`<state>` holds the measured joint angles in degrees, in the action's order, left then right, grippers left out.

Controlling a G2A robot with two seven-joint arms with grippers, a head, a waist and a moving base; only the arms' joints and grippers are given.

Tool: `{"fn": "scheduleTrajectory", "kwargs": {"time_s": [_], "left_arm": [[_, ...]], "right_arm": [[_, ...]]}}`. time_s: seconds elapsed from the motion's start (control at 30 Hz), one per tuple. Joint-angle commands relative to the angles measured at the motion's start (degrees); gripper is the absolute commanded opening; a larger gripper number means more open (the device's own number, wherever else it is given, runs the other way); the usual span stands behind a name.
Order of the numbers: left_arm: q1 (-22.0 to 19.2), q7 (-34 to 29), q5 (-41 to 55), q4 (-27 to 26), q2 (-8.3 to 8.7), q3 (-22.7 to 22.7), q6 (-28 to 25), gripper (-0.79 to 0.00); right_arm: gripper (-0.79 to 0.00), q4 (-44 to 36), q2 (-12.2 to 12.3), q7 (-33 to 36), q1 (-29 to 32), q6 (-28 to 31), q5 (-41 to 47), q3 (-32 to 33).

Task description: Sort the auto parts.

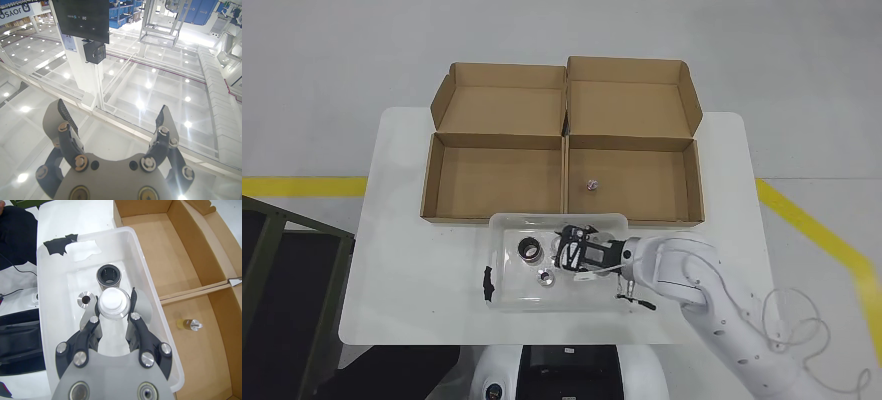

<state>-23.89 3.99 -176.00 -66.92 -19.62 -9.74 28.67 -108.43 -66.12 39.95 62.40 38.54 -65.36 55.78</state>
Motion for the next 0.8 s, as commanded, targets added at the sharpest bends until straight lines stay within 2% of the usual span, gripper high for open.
{"fn": "scheduleTrajectory", "kwargs": {"time_s": [0.0, 0.27, 0.5, 0.77], "left_arm": [[0.0, 0.0, 0.0, 0.0, 0.0, 0.0, 0.0, 0.0], [0.0, 0.0, 0.0, 0.0, 0.0, 0.0, 0.0, 0.0], [0.0, 0.0, 0.0, 0.0, 0.0, 0.0, 0.0, 0.0], [0.0, 0.0, 0.0, 0.0, 0.0, 0.0, 0.0, 0.0]], "right_arm": [[-0.785, -1.3, 0.1, 0.3, -0.1, 0.1, 0.9, 0.3], [-0.785, -3.4, 0.1, -2.5, -0.7, -0.4, 6.2, 1.5], [-0.785, -3.9, 0.2, -12.9, 2.0, -3.3, 7.4, 4.8], [-0.785, -4.5, 0.4, -21.7, 3.5, -3.3, 8.5, 7.7]]}}
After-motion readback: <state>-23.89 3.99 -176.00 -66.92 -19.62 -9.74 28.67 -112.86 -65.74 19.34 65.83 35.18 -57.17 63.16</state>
